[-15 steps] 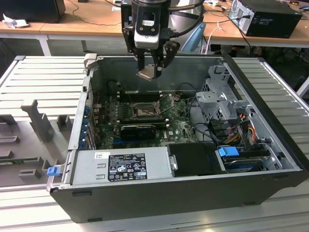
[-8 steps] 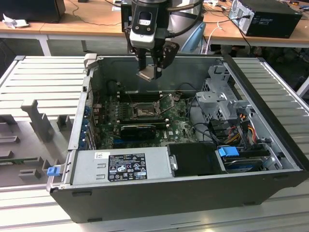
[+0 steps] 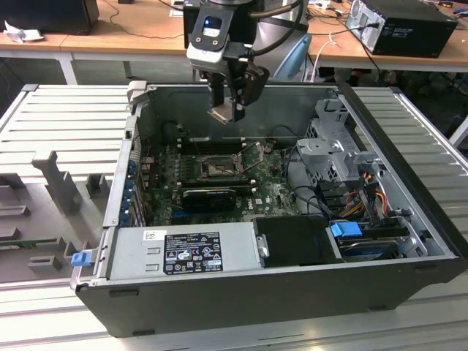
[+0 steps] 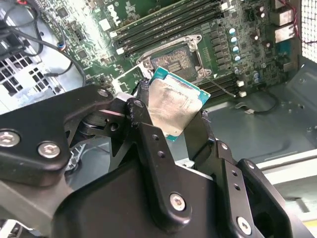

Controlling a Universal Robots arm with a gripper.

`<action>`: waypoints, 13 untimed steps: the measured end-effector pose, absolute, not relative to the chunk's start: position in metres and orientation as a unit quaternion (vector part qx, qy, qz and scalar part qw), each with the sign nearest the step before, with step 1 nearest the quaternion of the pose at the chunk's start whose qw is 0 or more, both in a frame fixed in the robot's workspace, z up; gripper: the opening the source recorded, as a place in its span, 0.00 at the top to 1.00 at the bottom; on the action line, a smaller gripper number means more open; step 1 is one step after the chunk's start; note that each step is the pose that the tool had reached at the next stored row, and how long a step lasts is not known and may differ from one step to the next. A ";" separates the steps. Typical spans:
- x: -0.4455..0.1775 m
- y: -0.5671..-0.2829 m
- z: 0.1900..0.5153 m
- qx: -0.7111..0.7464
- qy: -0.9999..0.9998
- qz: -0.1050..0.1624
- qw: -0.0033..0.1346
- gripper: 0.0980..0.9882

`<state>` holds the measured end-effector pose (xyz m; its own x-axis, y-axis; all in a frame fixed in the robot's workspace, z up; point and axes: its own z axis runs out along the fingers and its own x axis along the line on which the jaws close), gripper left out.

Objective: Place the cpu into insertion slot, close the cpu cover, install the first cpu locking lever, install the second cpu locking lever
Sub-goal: 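Place the cpu into insertion slot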

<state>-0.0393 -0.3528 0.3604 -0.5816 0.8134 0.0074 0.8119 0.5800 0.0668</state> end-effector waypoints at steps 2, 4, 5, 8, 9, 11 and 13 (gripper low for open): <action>-0.039 -0.353 0.360 0.469 0.882 0.030 0.013 0.52; -0.039 -0.353 0.360 0.483 0.875 0.029 0.014 0.52; -0.039 -0.353 0.359 0.485 0.874 0.029 0.014 0.52; -0.039 -0.353 0.358 0.491 0.870 0.028 0.015 0.52; -0.039 -0.353 0.357 0.493 0.869 0.028 0.015 0.52; -0.039 -0.353 0.356 0.497 0.867 0.026 0.016 0.52; -0.039 -0.353 0.356 0.502 0.865 0.024 0.017 0.52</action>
<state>-0.0386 -0.3528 0.3560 -0.4964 0.8681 -0.0048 0.8664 0.4958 0.0593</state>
